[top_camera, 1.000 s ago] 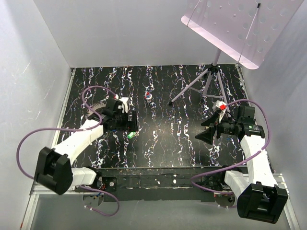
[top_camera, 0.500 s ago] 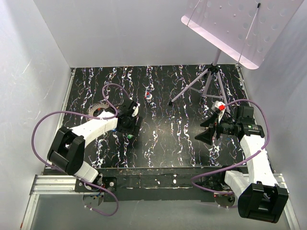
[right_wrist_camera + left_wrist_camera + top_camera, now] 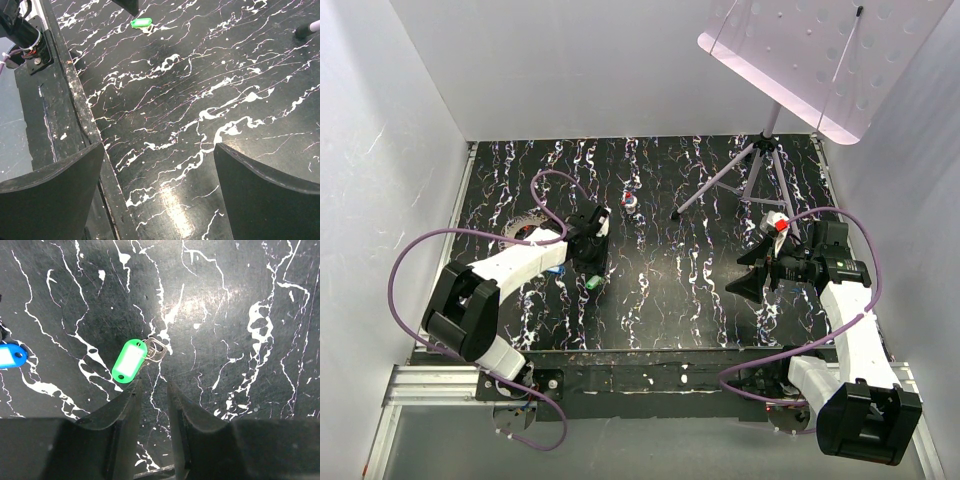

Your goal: Put the keys on the keyring

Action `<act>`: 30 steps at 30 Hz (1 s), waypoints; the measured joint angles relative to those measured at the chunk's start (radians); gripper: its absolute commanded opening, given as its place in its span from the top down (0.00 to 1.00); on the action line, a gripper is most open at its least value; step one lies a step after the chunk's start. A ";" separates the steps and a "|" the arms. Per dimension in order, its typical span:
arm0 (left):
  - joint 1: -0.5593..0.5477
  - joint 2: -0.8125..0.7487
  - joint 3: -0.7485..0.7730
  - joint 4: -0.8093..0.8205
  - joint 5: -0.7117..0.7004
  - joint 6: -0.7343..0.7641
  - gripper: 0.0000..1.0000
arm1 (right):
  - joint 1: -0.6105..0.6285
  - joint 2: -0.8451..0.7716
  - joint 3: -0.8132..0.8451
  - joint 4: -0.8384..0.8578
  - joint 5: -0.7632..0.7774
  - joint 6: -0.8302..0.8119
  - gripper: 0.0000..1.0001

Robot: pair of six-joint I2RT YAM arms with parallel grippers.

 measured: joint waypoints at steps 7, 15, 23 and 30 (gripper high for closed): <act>0.000 0.000 -0.018 0.017 -0.004 -0.031 0.71 | 0.006 0.000 0.000 0.000 0.000 -0.005 0.00; 0.000 0.051 -0.018 0.025 -0.011 -0.027 0.69 | 0.006 0.000 0.000 -0.001 0.000 -0.005 0.00; 0.000 0.083 -0.018 0.027 -0.011 -0.024 0.70 | 0.006 0.000 0.000 -0.001 0.000 -0.008 0.00; 0.000 0.083 -0.018 0.036 -0.011 -0.032 0.71 | 0.008 0.000 0.000 -0.001 0.000 -0.008 0.00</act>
